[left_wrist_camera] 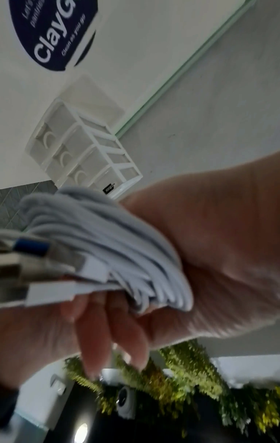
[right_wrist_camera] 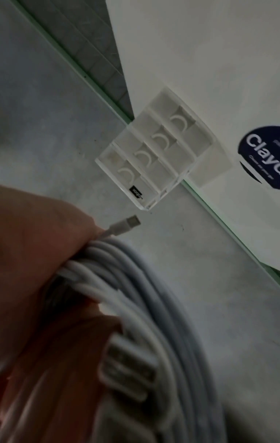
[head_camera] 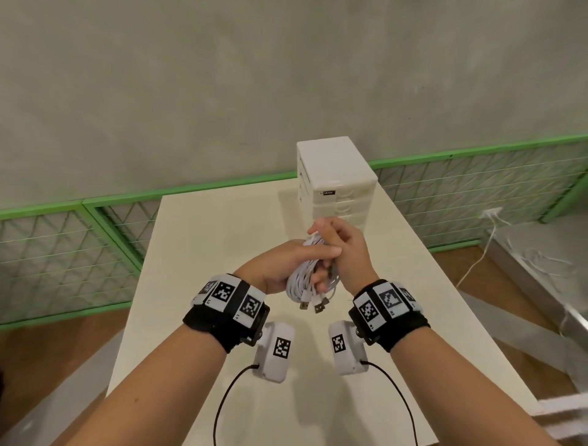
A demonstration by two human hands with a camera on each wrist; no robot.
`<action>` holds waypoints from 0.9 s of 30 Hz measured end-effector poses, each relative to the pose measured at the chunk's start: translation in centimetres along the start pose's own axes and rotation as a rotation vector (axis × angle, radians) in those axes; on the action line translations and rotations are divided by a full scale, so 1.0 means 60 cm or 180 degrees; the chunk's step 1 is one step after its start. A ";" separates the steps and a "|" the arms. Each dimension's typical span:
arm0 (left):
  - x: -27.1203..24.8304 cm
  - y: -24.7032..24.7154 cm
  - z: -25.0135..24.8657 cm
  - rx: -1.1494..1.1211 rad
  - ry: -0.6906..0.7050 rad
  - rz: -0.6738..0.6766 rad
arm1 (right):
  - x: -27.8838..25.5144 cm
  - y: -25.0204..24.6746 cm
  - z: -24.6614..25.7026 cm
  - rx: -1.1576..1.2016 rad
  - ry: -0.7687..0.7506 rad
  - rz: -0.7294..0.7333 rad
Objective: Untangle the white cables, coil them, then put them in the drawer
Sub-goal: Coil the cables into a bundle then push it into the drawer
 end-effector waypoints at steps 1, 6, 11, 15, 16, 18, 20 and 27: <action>0.005 -0.005 0.000 0.0079 0.0007 -0.0150 | 0.002 -0.013 -0.001 0.0005 0.0059 -0.0106; 0.034 -0.057 -0.018 0.0740 0.0277 -0.1116 | 0.035 -0.084 0.011 -0.0598 -0.0224 -0.0733; 0.091 -0.069 -0.001 0.0780 0.0373 -0.1655 | 0.084 -0.149 0.043 -0.1250 -0.0338 -0.0937; 0.139 -0.134 0.063 0.0439 0.0023 -0.2493 | 0.146 -0.226 0.091 -0.1744 -0.0528 -0.1091; 0.153 -0.145 0.088 0.0287 -0.0123 -0.2633 | 0.164 -0.241 0.102 -0.1894 -0.0587 -0.1065; 0.183 -0.156 0.137 -0.0030 -0.0422 -0.2831 | 0.201 -0.259 0.116 -0.2309 -0.0677 -0.0923; 0.213 -0.159 0.180 -0.0271 -0.0705 -0.2949 | 0.238 -0.268 0.118 -0.2778 -0.0687 -0.0716; 0.303 -0.160 0.293 -0.0841 -0.1172 -0.3251 | 0.325 -0.282 0.088 -0.4072 -0.0881 -0.0038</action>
Point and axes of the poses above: each hand's wrist, its own x-axis towards the middle knuckle, its own y-axis out of the palm, z = x × y, the point moved 10 cm from there along x, towards the middle knuckle, and after that the axes turned 11 degrees about y, right-handed, at the moved point
